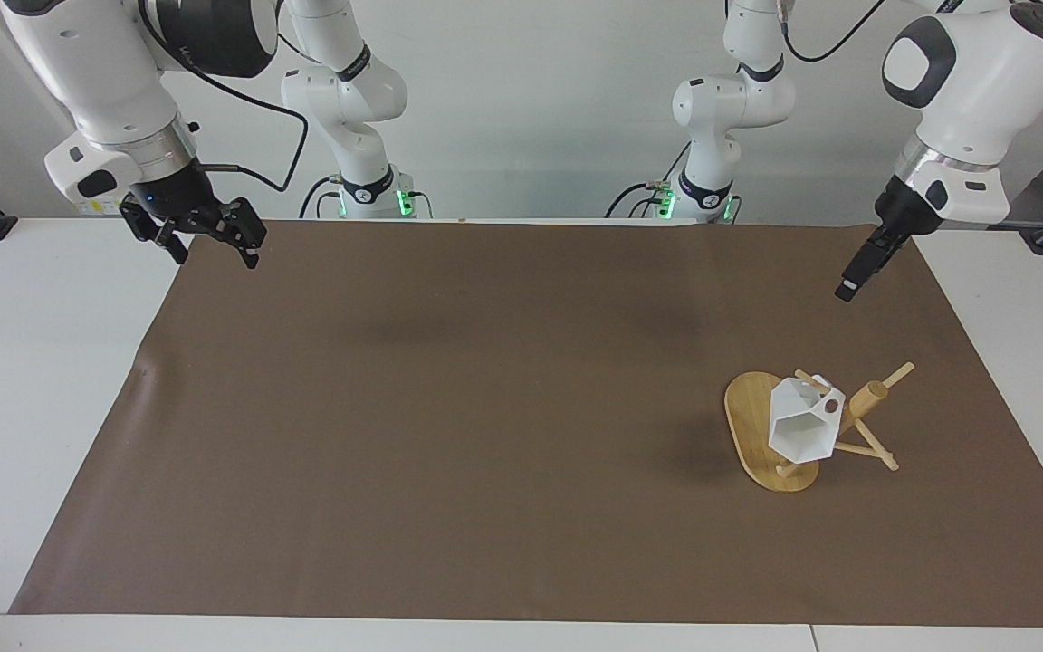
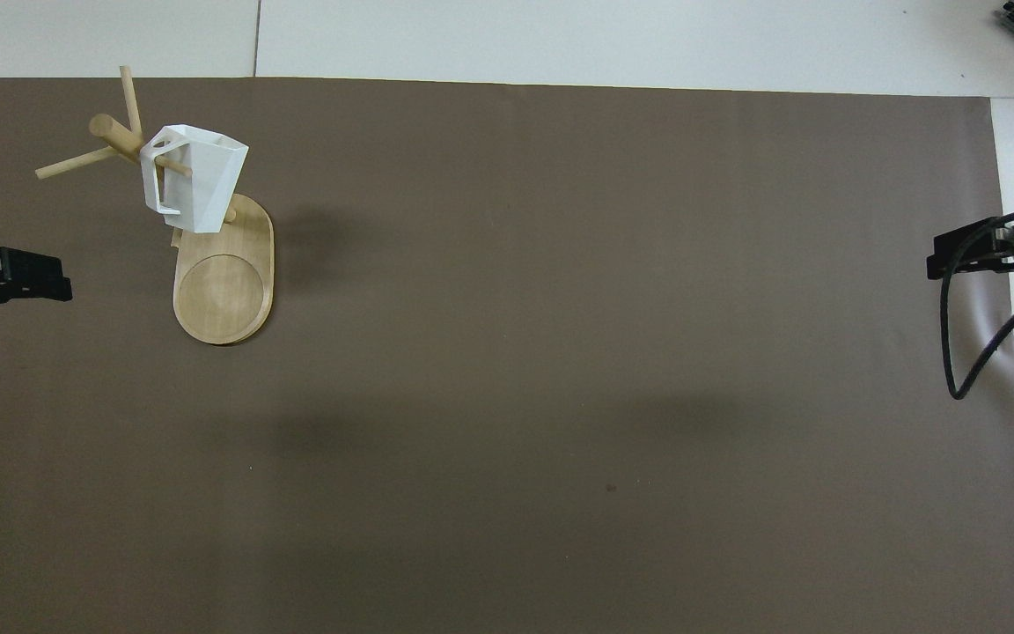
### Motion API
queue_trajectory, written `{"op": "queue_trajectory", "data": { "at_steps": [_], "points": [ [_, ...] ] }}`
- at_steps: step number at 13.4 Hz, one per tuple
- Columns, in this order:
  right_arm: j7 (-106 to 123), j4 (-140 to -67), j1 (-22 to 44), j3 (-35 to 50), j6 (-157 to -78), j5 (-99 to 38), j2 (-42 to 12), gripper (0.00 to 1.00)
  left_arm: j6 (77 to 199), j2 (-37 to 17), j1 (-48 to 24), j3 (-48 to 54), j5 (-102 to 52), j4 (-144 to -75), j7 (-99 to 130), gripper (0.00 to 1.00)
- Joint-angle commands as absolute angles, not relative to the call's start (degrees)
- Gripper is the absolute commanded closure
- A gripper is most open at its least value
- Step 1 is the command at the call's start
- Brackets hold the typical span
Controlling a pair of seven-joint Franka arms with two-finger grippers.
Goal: Hang cup on rack
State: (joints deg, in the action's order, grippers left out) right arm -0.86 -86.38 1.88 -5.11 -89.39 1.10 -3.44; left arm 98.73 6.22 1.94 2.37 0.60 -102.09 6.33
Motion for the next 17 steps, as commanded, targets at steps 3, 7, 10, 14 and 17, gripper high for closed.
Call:
{"op": "queue_trajectory", "data": {
  "at_steps": [3,7,10,14,17],
  "points": [
    [-0.4,-87.4,1.8,-5.3,-89.2,0.2,-2.5,0.00,88.6,3.7,0.2,2.9,3.6,-93.5,1.2,0.00],
    [-0.4,-87.3,1.8,-5.3,-89.2,0.2,-2.5,0.00,92.3,4.0,0.2,3.3,-0.1,-93.1,1.8,0.00],
    [-0.2,-87.4,1.7,-5.4,-89.1,0.2,-2.5,0.00,91.0,4.1,0.7,3.2,-1.2,-92.1,2.0,0.00],
    [-0.2,-87.4,1.7,-5.4,-89.1,0.2,-2.5,0.00,87.5,3.8,0.8,3.0,-3.4,-89.5,1.2,0.00],
    [-0.2,-87.4,1.7,-5.4,-89.1,0.2,-2.5,0.00,88.5,4.3,0.4,2.9,-3.6,-91.0,1.1,0.00]
  ]
}}
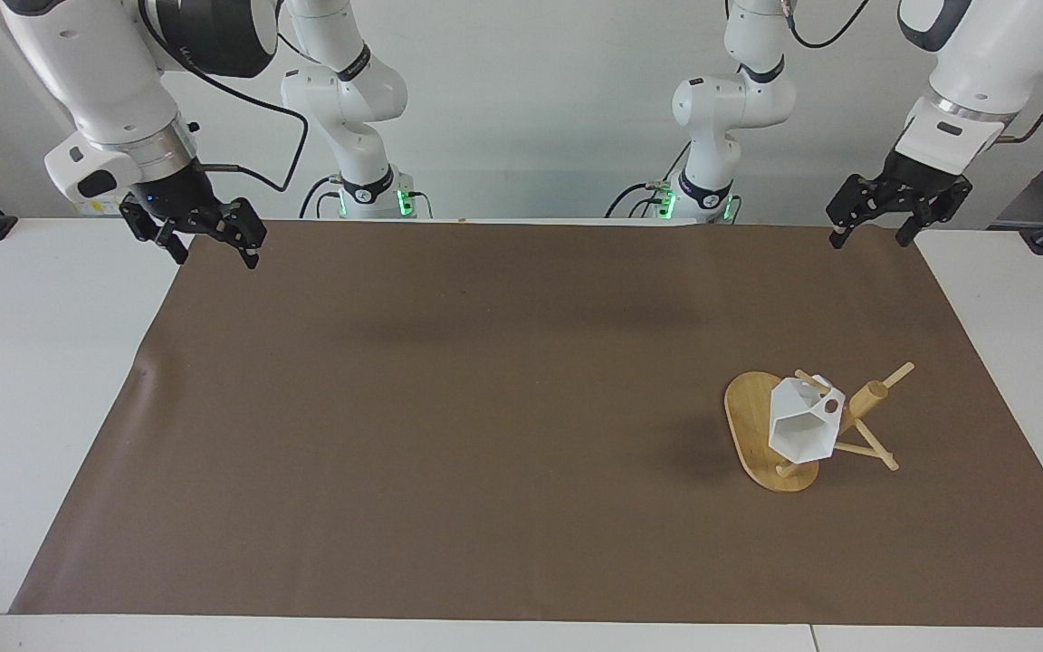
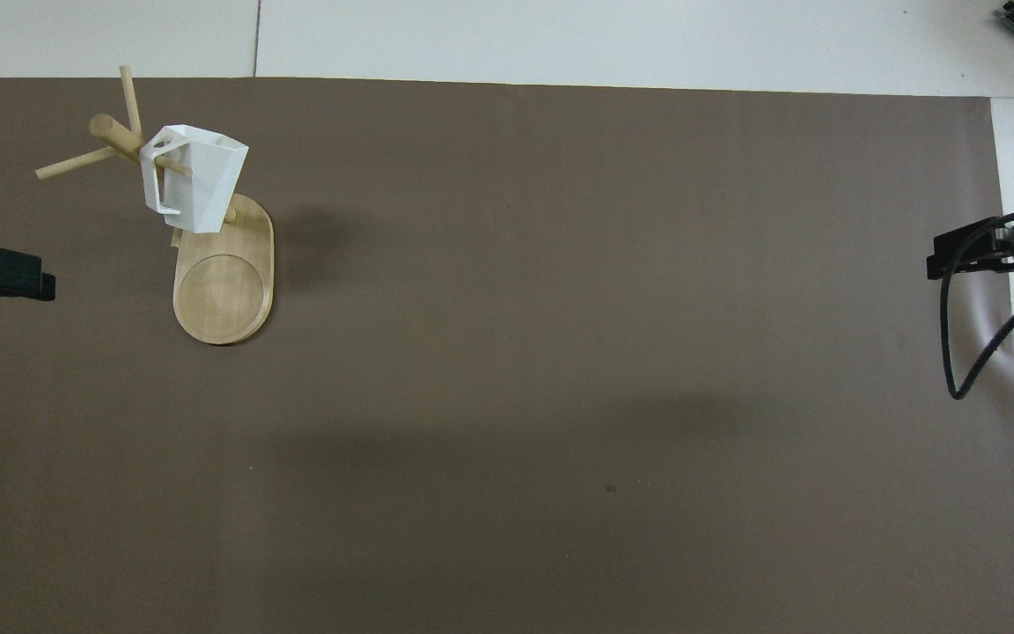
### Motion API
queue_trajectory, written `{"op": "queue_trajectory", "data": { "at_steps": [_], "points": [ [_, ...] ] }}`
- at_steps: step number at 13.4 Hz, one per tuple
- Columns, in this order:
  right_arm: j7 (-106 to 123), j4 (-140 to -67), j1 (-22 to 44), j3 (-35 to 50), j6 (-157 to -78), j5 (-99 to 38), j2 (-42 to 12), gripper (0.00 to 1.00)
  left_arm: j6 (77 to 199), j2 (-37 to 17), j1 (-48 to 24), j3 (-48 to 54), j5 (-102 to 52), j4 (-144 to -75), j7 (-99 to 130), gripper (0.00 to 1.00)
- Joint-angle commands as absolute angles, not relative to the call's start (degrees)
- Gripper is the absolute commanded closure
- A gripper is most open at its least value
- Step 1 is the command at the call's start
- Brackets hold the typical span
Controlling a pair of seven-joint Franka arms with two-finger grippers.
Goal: Hang cup on rack
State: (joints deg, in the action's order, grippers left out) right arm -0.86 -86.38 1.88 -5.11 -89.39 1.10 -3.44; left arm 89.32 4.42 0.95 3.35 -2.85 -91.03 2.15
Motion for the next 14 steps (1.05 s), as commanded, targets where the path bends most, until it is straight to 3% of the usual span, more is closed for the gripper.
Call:
{"op": "queue_trajectory", "data": {
  "at_steps": [1,14],
  "points": [
    [-0.2,-87.4,1.8,-5.4,-89.1,0.2,-2.5,0.00,88.3,4.7,0.3,2.9,-3.3,-91.3,1.1,0.00],
    [-0.2,-87.4,1.8,-5.3,-89.0,0.2,-2.5,0.00,88.1,5.4,0.4,3.0,-3.1,-92.9,1.0,0.00]
  ]
}}
